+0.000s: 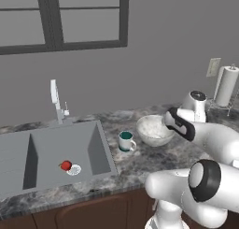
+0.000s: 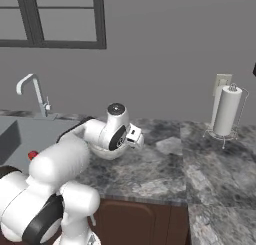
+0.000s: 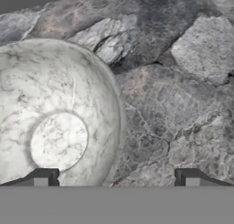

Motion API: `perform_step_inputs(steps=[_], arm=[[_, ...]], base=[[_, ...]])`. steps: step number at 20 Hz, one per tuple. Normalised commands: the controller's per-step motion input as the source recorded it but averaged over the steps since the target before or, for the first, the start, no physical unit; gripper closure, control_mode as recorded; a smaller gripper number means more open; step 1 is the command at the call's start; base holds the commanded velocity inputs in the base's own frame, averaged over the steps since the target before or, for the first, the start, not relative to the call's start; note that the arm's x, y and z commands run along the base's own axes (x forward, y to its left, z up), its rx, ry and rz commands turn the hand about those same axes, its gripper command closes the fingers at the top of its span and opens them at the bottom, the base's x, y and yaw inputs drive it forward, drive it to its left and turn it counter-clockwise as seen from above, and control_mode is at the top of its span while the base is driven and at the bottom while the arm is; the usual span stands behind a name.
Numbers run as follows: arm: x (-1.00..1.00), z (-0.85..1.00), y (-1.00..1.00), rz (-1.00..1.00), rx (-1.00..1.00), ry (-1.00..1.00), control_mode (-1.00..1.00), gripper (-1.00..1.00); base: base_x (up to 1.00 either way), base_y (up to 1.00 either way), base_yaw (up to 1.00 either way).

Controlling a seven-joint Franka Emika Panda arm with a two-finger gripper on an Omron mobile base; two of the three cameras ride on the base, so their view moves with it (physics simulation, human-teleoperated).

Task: Clear the mugs and bowl far away from the sink.

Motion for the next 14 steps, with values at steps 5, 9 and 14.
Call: perform_step_inputs(steps=[5,9,14], arm=[[0.33,-0.28,0.00,-0.06,0.03,0.07,-1.00,-1.00],[0.19,-0.27,0.00,0.00,0.12,0.08,-1.00,-1.00],[0.17,-0.32,0.00,0.00,0.07,0.02,-1.00,-1.00]], base=[[0.00,0.00,0.00],[0.00,0.00,0.00],[0.00,0.00,0.00]])
